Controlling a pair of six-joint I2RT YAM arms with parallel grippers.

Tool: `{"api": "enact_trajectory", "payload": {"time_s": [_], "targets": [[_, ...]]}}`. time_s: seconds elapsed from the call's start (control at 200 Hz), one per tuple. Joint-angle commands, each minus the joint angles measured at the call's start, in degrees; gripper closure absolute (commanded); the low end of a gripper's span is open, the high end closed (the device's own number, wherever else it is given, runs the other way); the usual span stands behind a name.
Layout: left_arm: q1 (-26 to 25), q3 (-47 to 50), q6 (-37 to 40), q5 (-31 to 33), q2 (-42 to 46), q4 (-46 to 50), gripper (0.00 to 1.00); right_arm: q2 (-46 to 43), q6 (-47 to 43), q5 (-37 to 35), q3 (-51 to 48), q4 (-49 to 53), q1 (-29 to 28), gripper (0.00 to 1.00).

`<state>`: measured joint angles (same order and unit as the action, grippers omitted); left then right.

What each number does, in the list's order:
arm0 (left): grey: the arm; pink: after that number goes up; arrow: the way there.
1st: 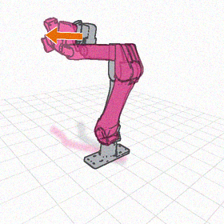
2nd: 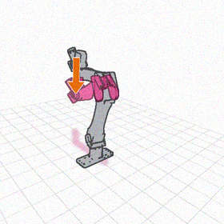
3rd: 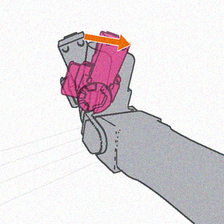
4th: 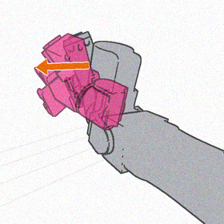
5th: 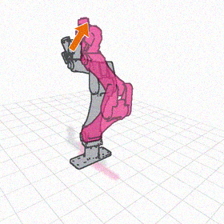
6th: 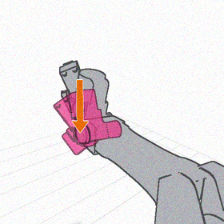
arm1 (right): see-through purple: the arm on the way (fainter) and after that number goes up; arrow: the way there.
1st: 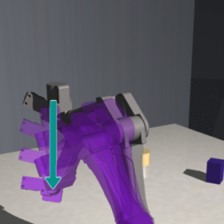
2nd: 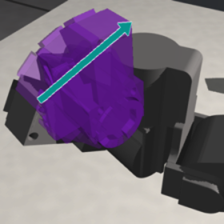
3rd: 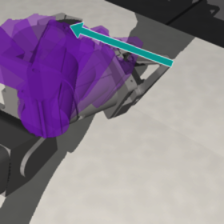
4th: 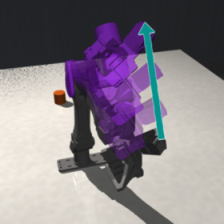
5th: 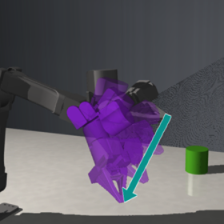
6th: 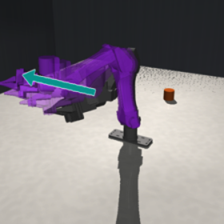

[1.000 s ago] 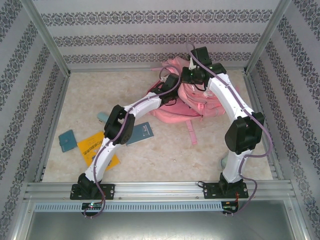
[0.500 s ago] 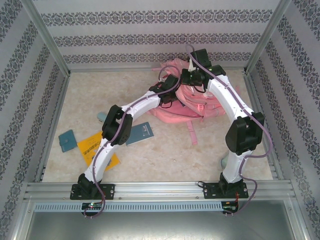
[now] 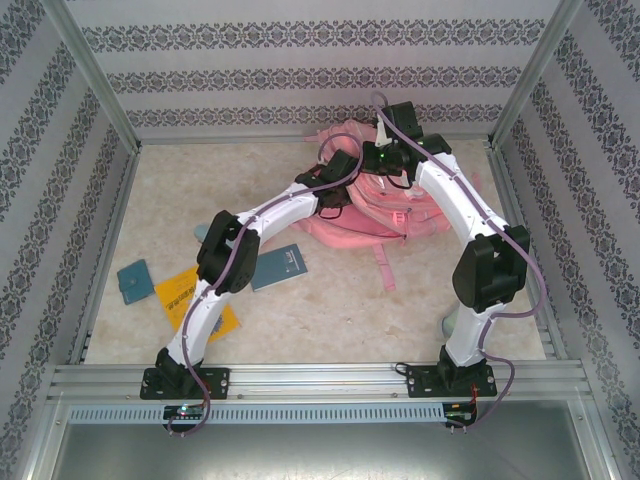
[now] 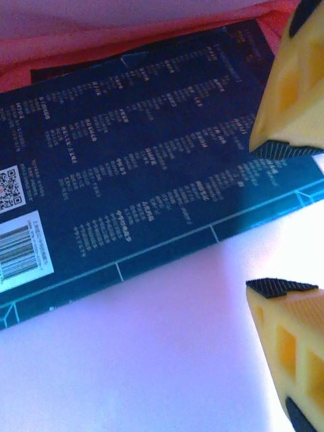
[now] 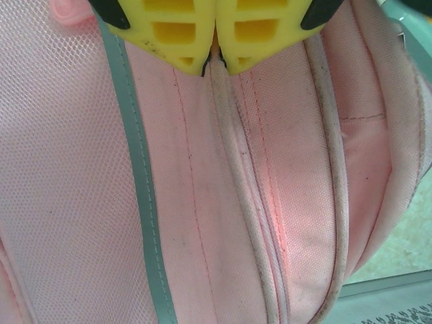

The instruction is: Pack books, pencil case, and school supplies into a backpack

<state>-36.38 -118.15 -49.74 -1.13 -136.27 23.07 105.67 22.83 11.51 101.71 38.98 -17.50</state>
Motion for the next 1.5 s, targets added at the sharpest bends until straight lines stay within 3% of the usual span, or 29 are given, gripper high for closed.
{"api": "enact_trajectory", "payload": {"time_s": [0.0, 0.245, 0.395, 0.639, 0.784, 1.069, 1.284, 1.364, 1.494], "targets": [[1.46, -3.83, -2.2, -1.16, -4.51, -1.87, 0.45, -3.89, 1.54, 3.5, 0.96, -2.94, -1.27, 1.0], [2.54, -6.77, -3.04, -4.33, -8.79, -7.9, 0.46, -3.82, 1.6, 4.06, 0.59, -2.84, -2.33, 1.0], [2.56, -13.55, -4.12, -5.36, -13.41, -3.59, 0.46, -3.42, 1.57, 4.32, 0.48, -2.84, -2.56, 1.0], [2.63, -16.23, -6.4, -0.6, -15.42, 3.68, 0.47, -3.01, 1.44, 4.35, 0.68, -2.78, -2.57, 1.0], [2.5, -15.42, -6.35, 1.49, -14.42, 3.23, 0.47, -2.82, 1.25, 4.29, 0.59, -2.68, -2.61, 1.0], [2.46, -15.54, -6.95, -10.79, -17.69, -6.25, 0.49, -2.35, 1.46, 7.3, 0.38, -3.54, -2.41, 1.0], [2.31, -10.75, -8.47, -23.52, -17.13, -22.34, 0.54, -1.78, 2.41, 8.96, -0.03, -4.22, -1.8, 1.0], [2.02, -7.96, -8.66, -25.12, -15.59, -26.38, 0.54, -1.78, 2.65, 9.19, -0.36, -4.35, -1.66, 1.0], [2.02, -6.65, -7.43, -23.82, -14.14, -23.28, 0.51, -2.2, 2.72, 8.84, -0.93, -4.46, -1.49, 1.0]]}}
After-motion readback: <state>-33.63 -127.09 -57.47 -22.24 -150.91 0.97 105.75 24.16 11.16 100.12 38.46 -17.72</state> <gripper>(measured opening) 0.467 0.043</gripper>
